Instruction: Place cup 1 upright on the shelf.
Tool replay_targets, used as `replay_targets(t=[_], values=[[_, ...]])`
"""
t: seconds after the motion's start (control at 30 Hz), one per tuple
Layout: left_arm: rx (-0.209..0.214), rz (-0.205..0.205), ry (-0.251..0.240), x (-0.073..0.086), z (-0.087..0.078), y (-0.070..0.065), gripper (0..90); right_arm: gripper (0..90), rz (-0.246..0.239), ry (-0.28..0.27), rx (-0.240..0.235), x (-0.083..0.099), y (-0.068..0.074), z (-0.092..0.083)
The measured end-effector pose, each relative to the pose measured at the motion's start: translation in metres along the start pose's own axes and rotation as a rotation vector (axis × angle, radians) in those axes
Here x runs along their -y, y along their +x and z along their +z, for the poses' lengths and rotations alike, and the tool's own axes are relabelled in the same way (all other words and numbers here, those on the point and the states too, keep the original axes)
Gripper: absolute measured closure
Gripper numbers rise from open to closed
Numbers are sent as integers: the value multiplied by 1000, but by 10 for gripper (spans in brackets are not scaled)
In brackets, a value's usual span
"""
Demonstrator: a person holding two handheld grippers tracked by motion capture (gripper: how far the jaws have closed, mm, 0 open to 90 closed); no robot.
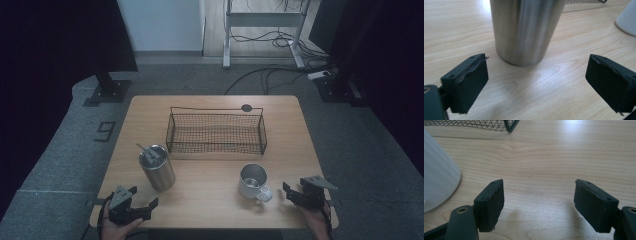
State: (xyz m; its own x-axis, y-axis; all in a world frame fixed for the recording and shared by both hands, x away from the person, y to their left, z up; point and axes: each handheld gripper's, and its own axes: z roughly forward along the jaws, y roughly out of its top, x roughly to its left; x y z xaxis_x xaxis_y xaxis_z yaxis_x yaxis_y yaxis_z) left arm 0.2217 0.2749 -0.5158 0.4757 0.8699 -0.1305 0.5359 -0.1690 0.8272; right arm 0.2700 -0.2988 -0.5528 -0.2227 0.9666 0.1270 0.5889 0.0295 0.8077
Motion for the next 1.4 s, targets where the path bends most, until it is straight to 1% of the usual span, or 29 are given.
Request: replay_targets(t=[0.1,0.17,0.27,0.3,0.33,0.43,0.5,0.57,0.6,0.63,0.67,0.8,0.87,0.9,1.0,1.03,1.1,1.27,1.33,1.4], values=[[7,-2,-11,-2,-2,0,21,240,-3,0,2,0,0,0],[-5,-4,-18,-5,-1,1,6,240,-2,3,5,0,0,0],[-9,-9,-21,-8,0,1,0,240,-1,4,5,0,0,0],[-13,-3,-27,-14,2,1,0,241,1,3,6,0,0,0],[-13,-3,-27,-14,2,1,0,241,1,3,6,0,0,0],[-19,14,-41,-24,7,0,0,240,-1,3,9,-1,0,0],[-21,21,-47,-27,11,0,0,240,-1,5,7,-1,0,1],[-21,22,-46,-29,12,0,0,240,-1,6,7,-1,0,1],[-15,14,-45,-31,14,2,0,241,0,6,8,-1,-1,1],[-15,14,-45,-31,14,2,0,241,-1,6,8,-1,-1,1],[-17,7,-50,-35,17,4,0,241,-2,6,8,-1,-1,1],[-6,13,-56,-40,22,7,0,241,-2,6,8,-1,0,1],[-7,17,-59,-43,26,8,0,241,-1,6,8,-1,-1,1],[0,21,-63,-46,29,8,0,241,0,6,8,-1,-1,1],[-4,24,-64,-49,32,8,0,241,-1,7,9,-1,-1,1],[-14,28,-68,-51,34,8,0,241,-1,7,9,-1,-1,1],[-21,28,-76,-53,36,8,0,241,-2,7,10,-1,-1,1],[-16,31,-86,-60,42,8,0,241,0,6,9,-1,-1,2],[-24,26,-87,-62,45,7,0,241,0,6,9,-1,-1,2],[-19,21,-92,-63,48,8,0,241,0,6,8,-1,-1,2]])
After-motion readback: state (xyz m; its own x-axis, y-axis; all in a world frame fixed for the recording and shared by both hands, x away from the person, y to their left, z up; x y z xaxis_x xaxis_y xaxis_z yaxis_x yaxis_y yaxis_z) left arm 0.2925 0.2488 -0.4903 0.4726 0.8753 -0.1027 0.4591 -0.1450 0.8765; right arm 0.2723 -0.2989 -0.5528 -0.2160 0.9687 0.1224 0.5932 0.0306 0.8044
